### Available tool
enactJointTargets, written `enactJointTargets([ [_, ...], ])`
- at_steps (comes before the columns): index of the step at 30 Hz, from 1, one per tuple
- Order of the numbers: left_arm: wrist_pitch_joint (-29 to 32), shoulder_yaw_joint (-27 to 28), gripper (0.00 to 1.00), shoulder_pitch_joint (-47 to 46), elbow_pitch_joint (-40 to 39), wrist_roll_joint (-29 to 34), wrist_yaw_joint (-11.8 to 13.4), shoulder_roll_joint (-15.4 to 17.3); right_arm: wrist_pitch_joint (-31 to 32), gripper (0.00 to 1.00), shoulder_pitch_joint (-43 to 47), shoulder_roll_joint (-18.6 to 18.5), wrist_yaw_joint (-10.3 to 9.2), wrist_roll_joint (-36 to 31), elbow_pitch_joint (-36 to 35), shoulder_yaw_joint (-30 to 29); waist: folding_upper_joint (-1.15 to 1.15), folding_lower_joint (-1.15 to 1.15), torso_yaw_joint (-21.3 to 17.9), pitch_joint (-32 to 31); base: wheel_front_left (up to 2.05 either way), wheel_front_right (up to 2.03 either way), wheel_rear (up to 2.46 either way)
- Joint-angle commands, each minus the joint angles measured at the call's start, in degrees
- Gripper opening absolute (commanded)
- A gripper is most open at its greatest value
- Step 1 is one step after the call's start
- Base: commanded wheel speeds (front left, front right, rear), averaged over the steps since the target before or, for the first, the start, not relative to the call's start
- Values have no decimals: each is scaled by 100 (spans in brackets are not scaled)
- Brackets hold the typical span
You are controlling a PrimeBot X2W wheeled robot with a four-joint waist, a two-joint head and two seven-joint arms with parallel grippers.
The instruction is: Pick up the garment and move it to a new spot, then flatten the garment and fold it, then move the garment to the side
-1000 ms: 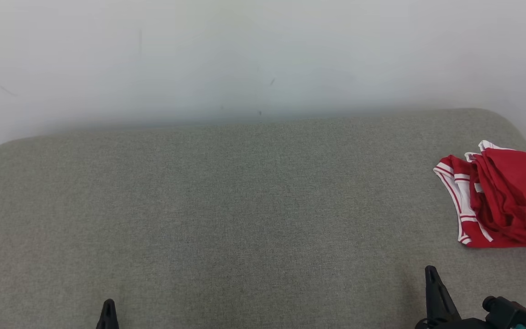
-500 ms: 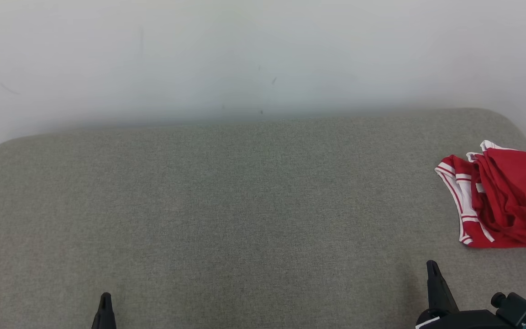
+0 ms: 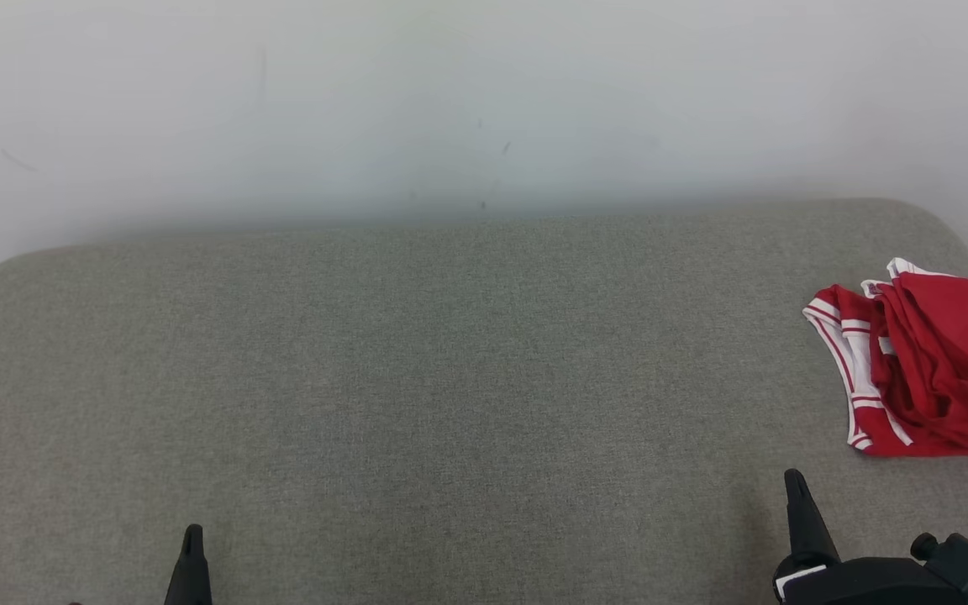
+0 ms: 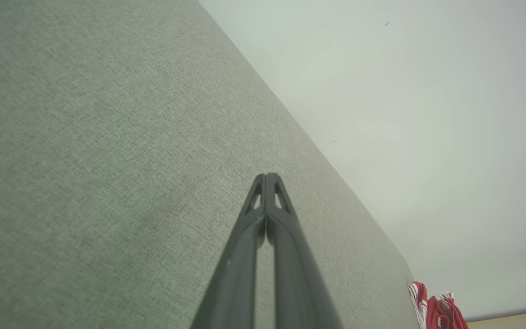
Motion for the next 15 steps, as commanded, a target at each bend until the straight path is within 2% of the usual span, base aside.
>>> enactJointTargets([
  [1, 45, 37, 0, -145, -45, -224, -30, 16, 53, 0, -131, -1, -5, 224, -86, -15, 0, 0, 2, 2, 0, 0, 0],
  [15, 268, 109, 0, -285, 0, -1023, -95, 17, 267, 0, -215, -1, -6, 1079, -101, -31, 0, -1, 20, 14, 0, 0, 0],
])
